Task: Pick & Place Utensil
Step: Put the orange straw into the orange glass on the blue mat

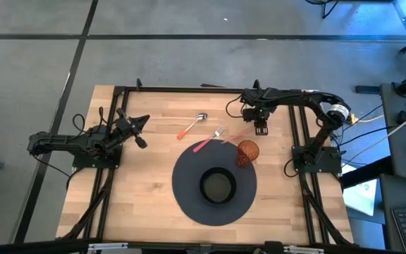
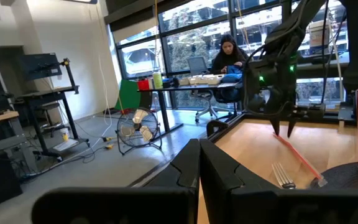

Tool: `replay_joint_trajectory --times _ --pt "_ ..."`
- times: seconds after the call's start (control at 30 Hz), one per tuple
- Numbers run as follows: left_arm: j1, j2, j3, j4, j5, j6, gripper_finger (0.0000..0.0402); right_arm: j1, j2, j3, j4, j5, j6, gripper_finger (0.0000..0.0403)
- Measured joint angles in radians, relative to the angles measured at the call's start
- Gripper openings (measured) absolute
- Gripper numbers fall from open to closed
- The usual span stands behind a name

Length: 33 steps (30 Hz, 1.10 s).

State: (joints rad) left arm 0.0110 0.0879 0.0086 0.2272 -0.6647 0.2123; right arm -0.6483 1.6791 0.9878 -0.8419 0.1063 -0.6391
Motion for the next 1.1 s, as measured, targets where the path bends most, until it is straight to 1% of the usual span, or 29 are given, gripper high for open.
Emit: replay_joint_trajectory --times 0.13,0.37,0.5,0.67,0.7,0.87,0.93,1.1 --pt "0.000 0.000 0.000 0.000 0.000 0.000 0.0003 0.000 0.039 0.000 0.012 -0.002 -0.002 0.0129" --pt "0.000 0.000 0.000 0.000 0.000 0.001 0.0003 0.000 0.086 0.004 0.012 0.027 -0.019 0.0125" --pt "0.000 0.000 0.000 0.000 0.000 0.003 0.0003 0.000 0.088 0.004 -0.007 0.021 0.007 0.0095" --pt "0.000 0.000 0.000 0.000 0.000 0.002 0.0003 -0.002 0.088 0.004 -0.032 0.006 0.023 0.0022" --pt "0.000 0.000 0.000 0.000 0.000 0.002 0.0003 -0.002 0.088 0.003 -0.039 0.005 0.025 0.0013" --pt "0.000 0.000 0.000 0.000 0.000 0.002 0.0003 -0.002 0.089 0.002 -0.048 0.004 0.033 0.0014" --pt "0.000 0.000 0.000 0.000 0.000 0.002 0.0003 -0.002 0.087 0.002 -0.049 0.007 0.034 0.0008" --pt "0.000 0.000 0.000 0.000 0.000 0.002 0.0003 -0.001 0.062 0.001 -0.065 0.042 0.072 0.0003"
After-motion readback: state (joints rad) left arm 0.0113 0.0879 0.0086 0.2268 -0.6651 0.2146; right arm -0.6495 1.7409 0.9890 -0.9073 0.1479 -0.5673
